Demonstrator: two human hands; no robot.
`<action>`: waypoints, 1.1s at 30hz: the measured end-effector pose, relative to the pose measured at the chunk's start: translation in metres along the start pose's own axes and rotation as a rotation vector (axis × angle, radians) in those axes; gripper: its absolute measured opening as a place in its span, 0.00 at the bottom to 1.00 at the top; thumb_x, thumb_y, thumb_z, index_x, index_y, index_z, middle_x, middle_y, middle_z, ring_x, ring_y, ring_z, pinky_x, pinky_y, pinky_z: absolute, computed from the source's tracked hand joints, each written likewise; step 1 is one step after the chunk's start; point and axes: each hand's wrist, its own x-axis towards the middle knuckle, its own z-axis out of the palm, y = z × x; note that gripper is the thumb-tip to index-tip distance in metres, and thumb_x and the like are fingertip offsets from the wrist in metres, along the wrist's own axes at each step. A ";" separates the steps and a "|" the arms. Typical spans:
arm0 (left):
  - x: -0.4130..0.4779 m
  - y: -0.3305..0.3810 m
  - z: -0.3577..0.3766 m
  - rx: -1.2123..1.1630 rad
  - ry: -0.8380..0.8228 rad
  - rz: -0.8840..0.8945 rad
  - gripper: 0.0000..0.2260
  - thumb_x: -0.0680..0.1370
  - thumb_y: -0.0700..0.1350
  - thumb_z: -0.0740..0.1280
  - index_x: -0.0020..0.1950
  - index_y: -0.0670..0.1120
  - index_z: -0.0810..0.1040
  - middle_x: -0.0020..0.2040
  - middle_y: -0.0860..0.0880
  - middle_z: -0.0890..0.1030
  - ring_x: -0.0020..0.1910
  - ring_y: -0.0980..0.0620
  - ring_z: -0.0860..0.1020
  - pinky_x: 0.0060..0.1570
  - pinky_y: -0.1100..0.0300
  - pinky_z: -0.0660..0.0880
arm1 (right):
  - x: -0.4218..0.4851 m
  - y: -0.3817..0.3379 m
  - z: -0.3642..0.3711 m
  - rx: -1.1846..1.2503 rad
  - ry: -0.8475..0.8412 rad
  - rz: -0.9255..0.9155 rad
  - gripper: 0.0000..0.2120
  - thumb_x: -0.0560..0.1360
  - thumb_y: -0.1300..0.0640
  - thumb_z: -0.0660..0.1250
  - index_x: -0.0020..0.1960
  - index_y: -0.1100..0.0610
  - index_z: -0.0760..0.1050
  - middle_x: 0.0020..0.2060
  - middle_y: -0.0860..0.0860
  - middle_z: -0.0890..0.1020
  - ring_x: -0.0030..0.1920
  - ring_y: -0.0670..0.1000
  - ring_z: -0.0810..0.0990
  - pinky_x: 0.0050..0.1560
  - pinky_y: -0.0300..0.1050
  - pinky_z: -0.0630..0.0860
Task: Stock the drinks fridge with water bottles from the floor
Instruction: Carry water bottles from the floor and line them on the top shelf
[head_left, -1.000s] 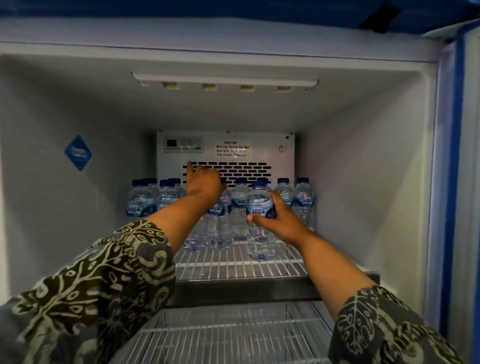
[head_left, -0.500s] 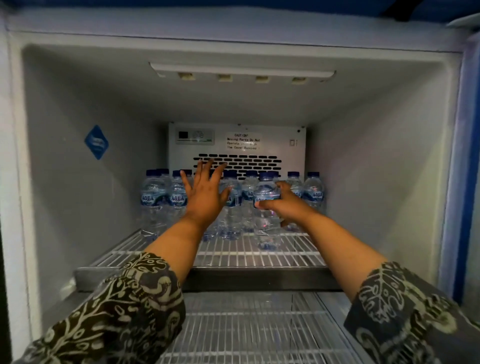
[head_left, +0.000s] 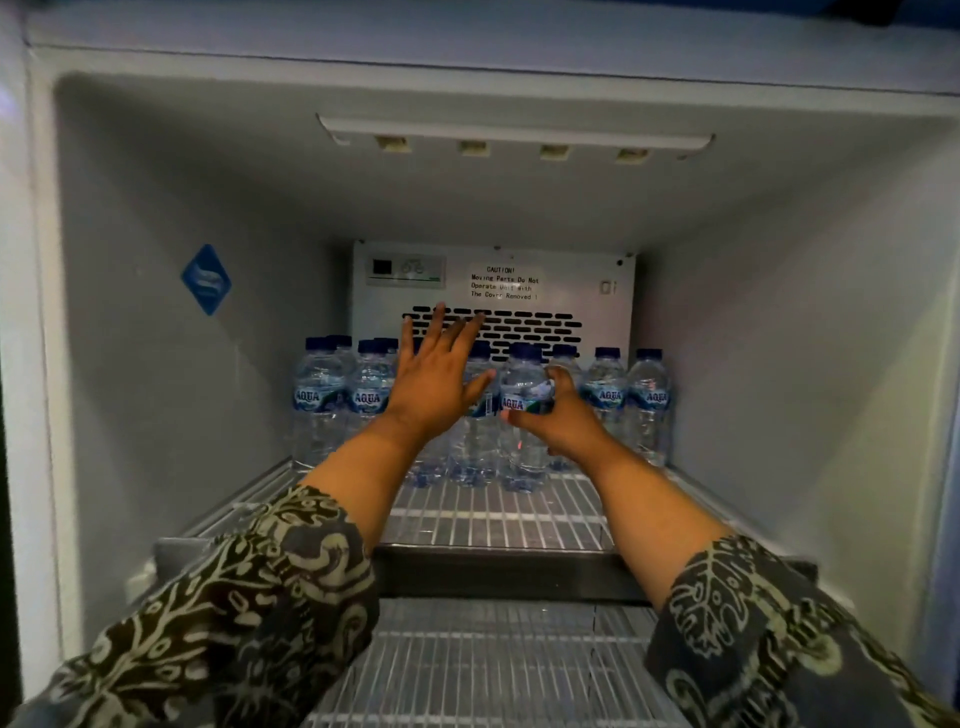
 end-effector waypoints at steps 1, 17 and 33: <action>0.006 0.002 -0.003 -0.002 -0.023 -0.004 0.31 0.80 0.60 0.52 0.78 0.49 0.47 0.77 0.45 0.57 0.77 0.48 0.42 0.66 0.48 0.26 | -0.002 0.000 -0.001 0.009 -0.026 -0.004 0.37 0.70 0.58 0.74 0.71 0.57 0.56 0.61 0.51 0.73 0.58 0.50 0.74 0.56 0.42 0.71; 0.034 0.023 -0.015 0.007 -0.105 -0.241 0.20 0.75 0.60 0.63 0.61 0.50 0.78 0.55 0.46 0.82 0.61 0.45 0.76 0.70 0.41 0.31 | 0.000 0.006 -0.011 0.036 -0.106 0.125 0.37 0.72 0.60 0.72 0.73 0.56 0.55 0.64 0.53 0.71 0.57 0.52 0.72 0.53 0.52 0.76; -0.024 -0.007 -0.008 0.008 -0.181 -0.049 0.34 0.78 0.60 0.60 0.77 0.57 0.43 0.79 0.48 0.45 0.77 0.46 0.39 0.70 0.39 0.34 | 0.009 0.019 -0.004 -0.099 -0.121 0.147 0.39 0.68 0.56 0.76 0.73 0.55 0.58 0.69 0.53 0.70 0.65 0.57 0.72 0.54 0.54 0.78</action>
